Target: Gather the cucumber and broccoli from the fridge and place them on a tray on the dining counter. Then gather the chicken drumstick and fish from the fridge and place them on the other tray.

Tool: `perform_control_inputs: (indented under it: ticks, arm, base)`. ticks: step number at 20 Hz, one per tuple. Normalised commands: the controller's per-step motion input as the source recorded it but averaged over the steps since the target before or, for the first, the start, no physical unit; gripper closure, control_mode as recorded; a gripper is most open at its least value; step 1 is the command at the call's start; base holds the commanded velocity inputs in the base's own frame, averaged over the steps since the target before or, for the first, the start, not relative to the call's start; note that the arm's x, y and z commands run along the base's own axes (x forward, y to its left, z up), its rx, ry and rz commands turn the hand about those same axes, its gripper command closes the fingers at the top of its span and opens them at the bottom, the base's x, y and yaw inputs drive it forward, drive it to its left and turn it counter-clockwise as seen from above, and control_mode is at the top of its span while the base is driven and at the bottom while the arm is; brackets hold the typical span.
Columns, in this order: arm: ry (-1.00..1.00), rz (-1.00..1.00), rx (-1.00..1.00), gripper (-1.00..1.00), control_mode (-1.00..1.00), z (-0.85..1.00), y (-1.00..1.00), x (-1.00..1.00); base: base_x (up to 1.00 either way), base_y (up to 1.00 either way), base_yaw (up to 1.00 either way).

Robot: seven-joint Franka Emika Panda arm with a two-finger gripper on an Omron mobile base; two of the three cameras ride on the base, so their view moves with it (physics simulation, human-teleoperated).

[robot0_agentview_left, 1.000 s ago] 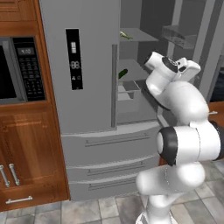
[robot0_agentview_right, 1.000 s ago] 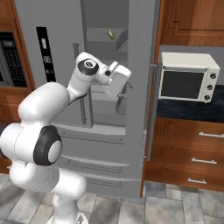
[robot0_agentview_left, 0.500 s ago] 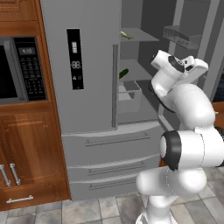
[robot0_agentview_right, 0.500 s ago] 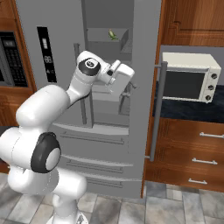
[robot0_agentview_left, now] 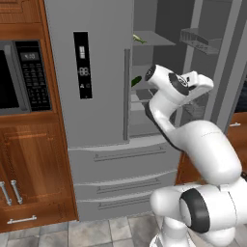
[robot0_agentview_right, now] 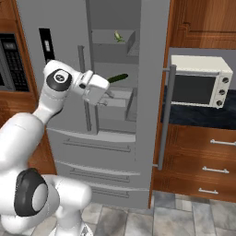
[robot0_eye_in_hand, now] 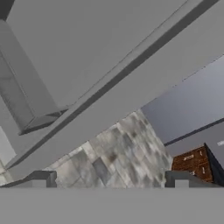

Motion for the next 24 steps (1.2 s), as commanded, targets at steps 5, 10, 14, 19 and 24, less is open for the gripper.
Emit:
perform_control_inputs:
  ticks: [5,10,14,19,24]
  arm:
    - [-0.18,0.19,0.07,-1.00,-1.00,0.00,1.00,0.00]
    - [-0.20,0.22,0.14,-1.00,-1.00,0.02,1.00,0.11]
    - [-0.19,0.22,0.20,-1.00,-1.00,0.14,0.91,0.23]
    - [-0.15,0.25,0.26,-1.00,-1.00,0.20,0.58,0.44]
    - [-0.03,0.21,0.19,-1.00,-1.00,0.27,0.09,0.47]
  base:
    - [0.00,0.00,0.00]
    - [0.00,0.00,0.00]
    - [0.00,0.00,0.00]
    - [0.00,0.00,0.00]
    - [0.00,0.00,0.00]
